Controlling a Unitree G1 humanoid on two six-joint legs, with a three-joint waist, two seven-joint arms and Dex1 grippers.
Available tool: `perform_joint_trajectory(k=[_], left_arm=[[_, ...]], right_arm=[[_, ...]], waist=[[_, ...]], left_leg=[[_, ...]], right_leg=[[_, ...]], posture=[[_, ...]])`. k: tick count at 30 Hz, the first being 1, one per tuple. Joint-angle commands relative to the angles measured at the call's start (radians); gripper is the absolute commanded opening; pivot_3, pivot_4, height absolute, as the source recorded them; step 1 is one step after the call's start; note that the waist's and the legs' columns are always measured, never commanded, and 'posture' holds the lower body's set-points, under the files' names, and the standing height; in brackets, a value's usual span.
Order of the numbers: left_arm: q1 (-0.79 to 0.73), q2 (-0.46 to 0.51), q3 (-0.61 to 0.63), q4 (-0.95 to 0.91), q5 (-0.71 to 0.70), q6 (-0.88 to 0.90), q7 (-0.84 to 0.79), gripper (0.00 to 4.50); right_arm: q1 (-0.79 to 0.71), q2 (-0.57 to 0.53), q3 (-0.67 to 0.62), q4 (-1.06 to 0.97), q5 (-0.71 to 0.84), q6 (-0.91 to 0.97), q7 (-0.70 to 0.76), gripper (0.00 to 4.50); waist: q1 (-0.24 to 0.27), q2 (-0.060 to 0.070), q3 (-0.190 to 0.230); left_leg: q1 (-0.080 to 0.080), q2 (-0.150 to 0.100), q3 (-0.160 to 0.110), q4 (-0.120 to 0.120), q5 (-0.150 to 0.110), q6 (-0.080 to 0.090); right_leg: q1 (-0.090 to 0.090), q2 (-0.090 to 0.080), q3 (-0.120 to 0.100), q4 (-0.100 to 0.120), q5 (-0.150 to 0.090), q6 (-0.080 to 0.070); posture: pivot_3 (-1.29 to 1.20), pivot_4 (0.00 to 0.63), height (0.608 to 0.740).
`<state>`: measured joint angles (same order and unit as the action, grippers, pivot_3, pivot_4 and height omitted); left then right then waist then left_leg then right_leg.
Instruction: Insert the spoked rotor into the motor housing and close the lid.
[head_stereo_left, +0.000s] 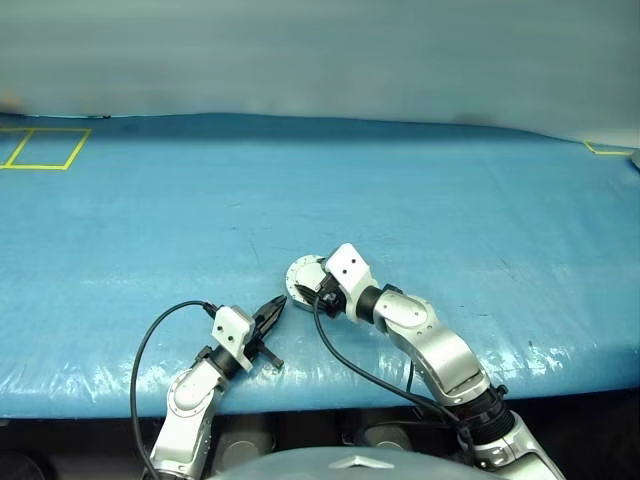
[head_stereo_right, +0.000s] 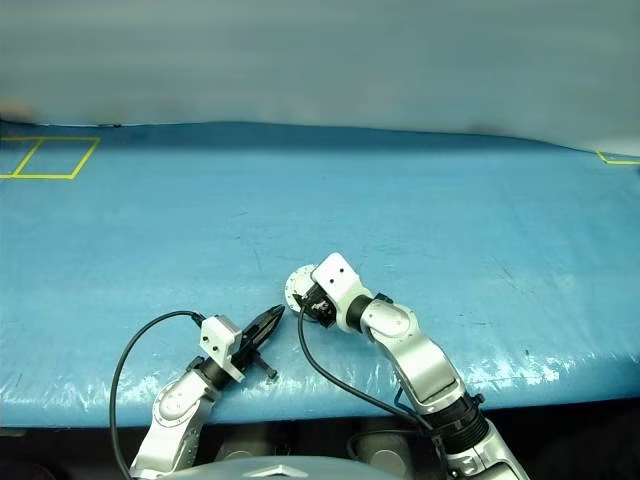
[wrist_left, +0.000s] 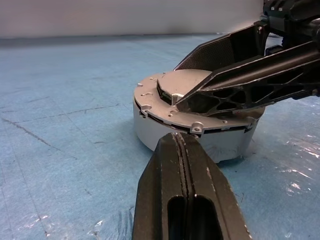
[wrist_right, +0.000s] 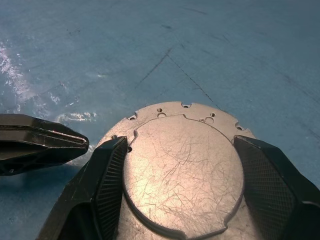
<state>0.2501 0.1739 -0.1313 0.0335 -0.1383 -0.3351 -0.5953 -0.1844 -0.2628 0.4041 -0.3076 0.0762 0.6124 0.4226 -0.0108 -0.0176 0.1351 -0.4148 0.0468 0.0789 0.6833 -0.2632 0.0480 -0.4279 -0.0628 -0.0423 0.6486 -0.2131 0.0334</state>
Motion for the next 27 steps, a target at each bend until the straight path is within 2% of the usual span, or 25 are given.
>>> perform_joint_trajectory(k=[1, 11, 17, 20, 24, 27], left_arm=[[0.002, 0.007, -0.015, -0.036, -0.005, -0.002, 0.003, 0.0], [0.008, 0.011, -0.011, -0.065, -0.032, 0.054, 0.021, 0.0], [-0.101, 0.008, 0.06, -0.24, -0.187, 0.562, 0.159, 0.0], [-0.206, 0.023, 0.132, -0.292, -0.394, 0.874, 0.187, 0.0], [-0.307, 0.04, 0.163, -0.302, -0.503, 1.041, 0.179, 0.0], [-0.358, 0.026, 0.183, -0.275, -0.529, 1.08, 0.192, 0.0]], right_arm=[[-0.019, -0.004, 0.006, 0.025, -0.04, 0.0, -0.016, 3.04], [-0.037, 0.0, 0.015, 0.06, -0.063, 0.031, -0.022, 3.04], [-0.031, -0.007, 0.018, 0.053, -0.062, 0.042, -0.016, 3.04], [-0.024, -0.002, 0.018, 0.051, -0.058, 0.048, -0.018, 3.04], [-0.02, 0.002, 0.021, 0.052, -0.058, 0.051, -0.021, 3.04], [-0.021, 0.005, 0.021, 0.054, -0.059, 0.052, -0.024, 3.04]], waist=[[0.0, 0.0, 0.0], [0.0, 0.001, 0.0], [0.0, 0.001, 0.0], [0.0, 0.0, 0.0], [0.0, 0.0, 0.0], [0.0, 0.0, 0.0]], left_leg=[[0.0, 0.0, 0.0, 0.0, 0.0, 0.0], [0.001, 0.0, 0.0, 0.0, 0.0, 0.0], [0.001, 0.001, -0.001, 0.0, 0.001, 0.0], [0.001, 0.0, -0.001, 0.0, 0.001, 0.0], [0.001, -0.001, -0.001, 0.0, 0.001, 0.0], [0.003, -0.001, -0.001, 0.0, 0.001, 0.0]], right_leg=[[0.0, 0.0, 0.0, 0.0, 0.0, 0.0], [0.001, -0.001, -0.001, 0.0, 0.0, -0.001], [0.001, -0.001, -0.002, 0.0, -0.001, 0.003], [0.002, -0.001, -0.002, 0.0, -0.001, 0.004], [0.005, 0.001, 0.0, 0.0, 0.0, 0.005], [0.009, 0.002, 0.0, -0.001, 0.0, 0.005]], posture=[[0.0, 0.15, 0.74], [0.0, 0.15, 0.74], [0.0, 0.15, 0.74], [0.0, 0.15, 0.74], [0.0, 0.15, 0.74], [0.0, 0.15, 0.74]])
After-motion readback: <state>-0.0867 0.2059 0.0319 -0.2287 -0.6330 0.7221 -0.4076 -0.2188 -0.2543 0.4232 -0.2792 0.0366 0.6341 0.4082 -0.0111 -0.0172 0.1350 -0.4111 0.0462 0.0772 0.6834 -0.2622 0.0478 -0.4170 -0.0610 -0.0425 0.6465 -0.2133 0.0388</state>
